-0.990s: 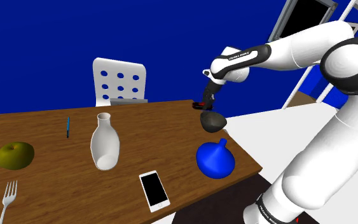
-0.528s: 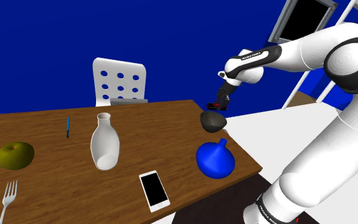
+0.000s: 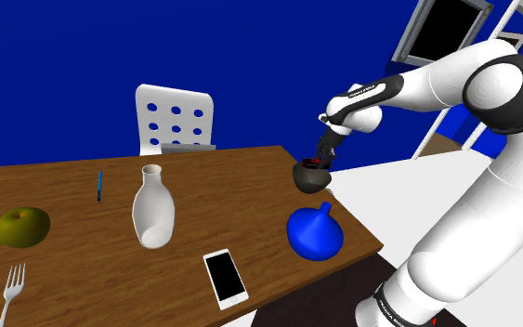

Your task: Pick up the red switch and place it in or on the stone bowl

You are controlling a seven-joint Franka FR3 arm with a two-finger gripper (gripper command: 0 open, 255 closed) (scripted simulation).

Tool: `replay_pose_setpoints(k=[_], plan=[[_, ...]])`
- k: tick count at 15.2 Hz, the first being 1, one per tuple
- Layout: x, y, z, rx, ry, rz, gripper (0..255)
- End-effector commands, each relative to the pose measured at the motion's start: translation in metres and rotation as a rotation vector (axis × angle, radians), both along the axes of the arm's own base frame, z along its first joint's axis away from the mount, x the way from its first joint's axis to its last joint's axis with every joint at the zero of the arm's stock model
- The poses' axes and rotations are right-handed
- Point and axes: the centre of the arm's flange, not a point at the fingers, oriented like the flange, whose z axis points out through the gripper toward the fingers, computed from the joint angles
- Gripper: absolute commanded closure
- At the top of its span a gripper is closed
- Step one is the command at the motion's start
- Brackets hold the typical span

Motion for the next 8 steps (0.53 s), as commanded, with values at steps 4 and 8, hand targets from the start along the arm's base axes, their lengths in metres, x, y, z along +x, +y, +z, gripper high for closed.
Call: replay_pose_setpoints(k=[4, 8], plan=[[0.001, 0.0, -0.027, 0.0, -0.001, 0.0, 255], [0.001, 0.0, -0.037, 0.0, -0.001, 0.0, 255]])
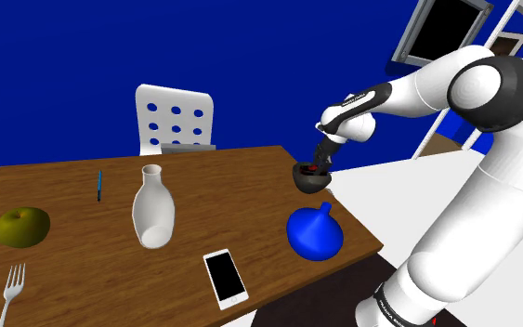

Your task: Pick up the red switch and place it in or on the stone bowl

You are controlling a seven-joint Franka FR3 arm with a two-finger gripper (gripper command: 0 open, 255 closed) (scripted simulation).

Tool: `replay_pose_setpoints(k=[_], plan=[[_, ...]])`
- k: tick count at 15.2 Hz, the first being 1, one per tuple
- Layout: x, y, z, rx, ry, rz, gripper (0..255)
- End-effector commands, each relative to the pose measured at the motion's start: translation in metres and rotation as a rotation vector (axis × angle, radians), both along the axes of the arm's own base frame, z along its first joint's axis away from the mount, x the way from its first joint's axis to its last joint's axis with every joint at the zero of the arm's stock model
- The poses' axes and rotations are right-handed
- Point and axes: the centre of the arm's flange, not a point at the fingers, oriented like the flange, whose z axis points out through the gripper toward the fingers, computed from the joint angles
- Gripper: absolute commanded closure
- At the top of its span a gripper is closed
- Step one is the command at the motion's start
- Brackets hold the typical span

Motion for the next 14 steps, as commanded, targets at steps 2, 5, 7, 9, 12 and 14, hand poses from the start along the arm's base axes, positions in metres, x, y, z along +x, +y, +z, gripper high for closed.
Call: replay_pose_setpoints(k=[2, 5, 7, 9, 12, 14], plan=[[0.0, 0.0, -0.001, 0.0, -0.001, 0.0, 255], [0.0, 0.0, -0.001, 0.0, -0.001, 0.0, 255], [0.0, 0.0, -0.001, 0.0, -0.001, 0.0, 0], [0.0, 0.0, -0.001, 0.0, -0.001, 0.0, 0], [-0.002, -0.001, 0.012, 0.0, -0.001, 0.0, 0], [-0.005, -0.003, 0.038, 0.0, -0.001, 0.0, 0]])
